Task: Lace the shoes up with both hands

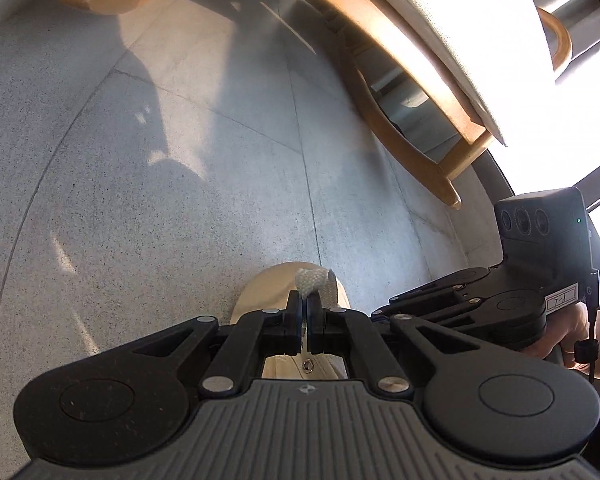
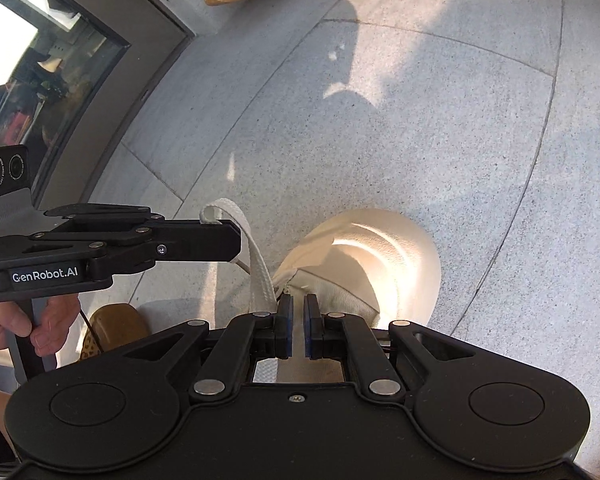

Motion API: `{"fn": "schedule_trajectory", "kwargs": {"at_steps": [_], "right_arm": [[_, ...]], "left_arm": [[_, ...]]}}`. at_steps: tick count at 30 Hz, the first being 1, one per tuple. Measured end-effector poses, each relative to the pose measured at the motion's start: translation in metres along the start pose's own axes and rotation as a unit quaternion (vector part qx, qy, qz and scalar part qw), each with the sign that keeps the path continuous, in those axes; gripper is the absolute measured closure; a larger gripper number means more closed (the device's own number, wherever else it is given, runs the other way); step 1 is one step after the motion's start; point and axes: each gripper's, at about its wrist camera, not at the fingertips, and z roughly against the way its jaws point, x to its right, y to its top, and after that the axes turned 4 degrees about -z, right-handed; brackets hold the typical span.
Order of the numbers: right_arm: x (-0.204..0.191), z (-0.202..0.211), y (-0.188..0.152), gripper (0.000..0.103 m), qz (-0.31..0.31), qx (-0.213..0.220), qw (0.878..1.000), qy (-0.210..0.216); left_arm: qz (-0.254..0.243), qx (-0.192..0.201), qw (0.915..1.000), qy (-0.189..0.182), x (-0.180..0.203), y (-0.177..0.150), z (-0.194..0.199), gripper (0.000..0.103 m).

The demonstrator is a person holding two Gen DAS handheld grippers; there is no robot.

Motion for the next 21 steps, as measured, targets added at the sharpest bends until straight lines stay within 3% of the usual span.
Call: {"fn": "schedule_trajectory", "kwargs": {"at_steps": [3, 6, 10, 21], "right_arm": [[-0.005, 0.001, -0.002, 0.098, 0.028, 0.004, 1.0, -0.008], [-0.016, 0.003, -0.008, 0.098, 0.098, 0.009, 0.995, -0.023], [-0.032, 0.003, -0.018, 0.098, 0.206, 0.011, 0.978, -0.042], [-0.032, 0.001, -0.018, 0.098, 0.202, 0.014, 0.979, -0.036]], "left_arm": [[-0.006, -0.006, 1.0, 0.001, 0.001, 0.0, -0.003, 0.102], [0.005, -0.008, 0.9999, 0.004, -0.003, -0.001, -0.004, 0.102], [0.023, -0.014, 0.9996, 0.005, -0.009, -0.004, -0.003, 0.102], [0.047, -0.011, 0.9988, -0.001, -0.014, -0.007, -0.002, 0.102]]}}
